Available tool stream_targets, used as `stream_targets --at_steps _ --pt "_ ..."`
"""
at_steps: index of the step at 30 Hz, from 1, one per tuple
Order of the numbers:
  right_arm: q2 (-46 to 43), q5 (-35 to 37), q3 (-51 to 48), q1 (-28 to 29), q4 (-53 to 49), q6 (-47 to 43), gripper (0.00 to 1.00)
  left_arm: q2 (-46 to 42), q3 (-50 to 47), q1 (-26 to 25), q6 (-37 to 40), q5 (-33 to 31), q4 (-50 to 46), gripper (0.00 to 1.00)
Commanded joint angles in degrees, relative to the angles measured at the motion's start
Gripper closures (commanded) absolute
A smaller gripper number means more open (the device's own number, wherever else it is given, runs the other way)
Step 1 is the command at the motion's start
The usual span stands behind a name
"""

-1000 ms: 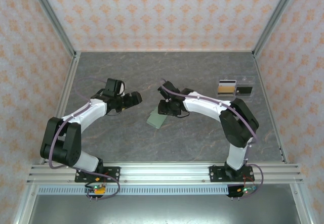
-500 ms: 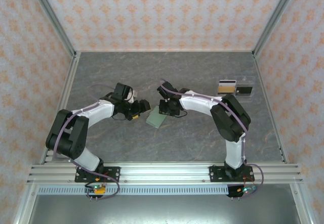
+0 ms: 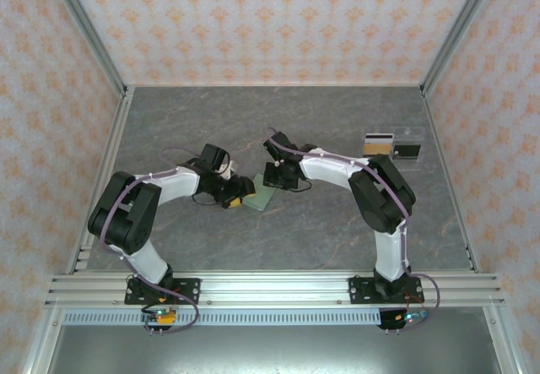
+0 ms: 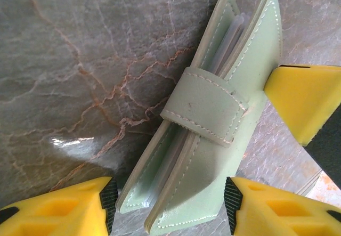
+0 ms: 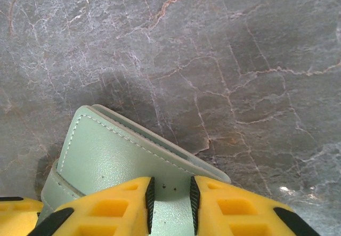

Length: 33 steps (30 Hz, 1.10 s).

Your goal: Take the credit cards out of the card holder

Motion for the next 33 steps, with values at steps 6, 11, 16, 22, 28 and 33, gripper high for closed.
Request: stream_targets --at_steps 6,11,16,22,28,33 --pt "1.1 0.4 -1.9 -0.5 1.5 -0.7 0.73 1.2 0.6 -0.2 -0.9 2.3 1.6 0.45" --pt "0.0 -0.7 -2.9 -0.5 2.7 -0.6 0.73 0.8 0.3 -0.2 -2.7 5.1 5.8 0.53" --pt "-0.8 -2.2 -3.3 -0.9 3.5 -0.7 0.73 -0.6 0.2 -0.1 -2.5 5.1 5.9 0.6" --pt "-4.0 -0.9 -4.5 -1.0 4.3 -1.5 0.71 -2.1 1.8 -0.1 0.7 0.6 -0.3 0.82" --pt "-11.7 7.6 -7.0 -1.6 4.0 -4.6 0.59 -5.9 8.3 -0.2 8.1 -11.4 -18.1 0.9" --pt "-18.4 12.7 -11.1 -5.3 3.9 -3.6 0.39 -8.6 16.9 -1.2 13.8 -30.9 -35.5 0.91"
